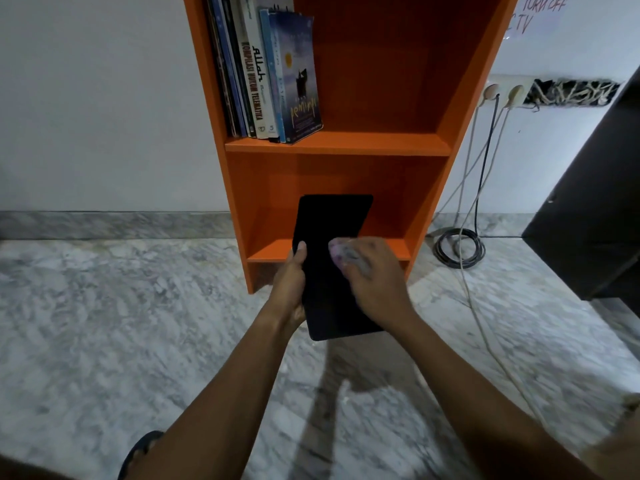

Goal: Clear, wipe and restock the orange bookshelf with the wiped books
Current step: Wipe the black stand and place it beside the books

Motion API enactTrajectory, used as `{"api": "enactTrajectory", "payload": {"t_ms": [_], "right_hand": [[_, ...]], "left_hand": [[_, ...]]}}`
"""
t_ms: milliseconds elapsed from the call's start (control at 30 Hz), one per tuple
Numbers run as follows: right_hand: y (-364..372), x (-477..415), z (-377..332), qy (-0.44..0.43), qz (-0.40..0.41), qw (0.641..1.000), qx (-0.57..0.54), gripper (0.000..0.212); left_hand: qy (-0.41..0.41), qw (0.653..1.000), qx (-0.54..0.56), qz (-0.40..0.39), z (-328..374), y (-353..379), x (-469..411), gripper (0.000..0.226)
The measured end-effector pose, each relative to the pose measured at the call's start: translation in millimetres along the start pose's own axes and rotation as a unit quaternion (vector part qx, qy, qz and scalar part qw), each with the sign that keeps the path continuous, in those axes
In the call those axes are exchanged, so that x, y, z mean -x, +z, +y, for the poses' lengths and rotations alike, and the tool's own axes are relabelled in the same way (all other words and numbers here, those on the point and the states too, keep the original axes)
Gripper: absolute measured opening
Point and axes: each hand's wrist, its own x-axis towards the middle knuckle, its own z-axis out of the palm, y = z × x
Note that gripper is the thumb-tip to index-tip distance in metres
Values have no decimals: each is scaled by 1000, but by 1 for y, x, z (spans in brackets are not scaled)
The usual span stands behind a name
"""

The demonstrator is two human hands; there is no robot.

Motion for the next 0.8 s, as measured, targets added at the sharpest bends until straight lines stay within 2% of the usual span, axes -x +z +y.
{"api": "enactTrajectory", "payload": {"t_ms": [67,100,300,433,633,733,800], "right_hand": [[14,8,-2,2,-59,994,94,40],[18,11,-3,7,-69,992,108,43],[22,29,-16,-57,-127,990,14,38],[20,43,-12,-88,-124,988,-5,39],[1,41,-13,-126,-173,977,-15,37],[-16,35,0,-99,-149,984,2,33],[-28,29,13,-17,-87,996,-34,25]], "left_hand": [[-1,999,-29,-14,-3,5,-1,49],[-1,999,-38,-22,-3,7,0,50],[-55,998,-2,-6,6,-3,2,51],[-29,998,4,47,9,-5,0,42],[-17,996,24,86,21,-13,-8,48],[-5,995,36,91,29,-15,-5,47],[10,995,28,92,32,-19,-4,44]]}}
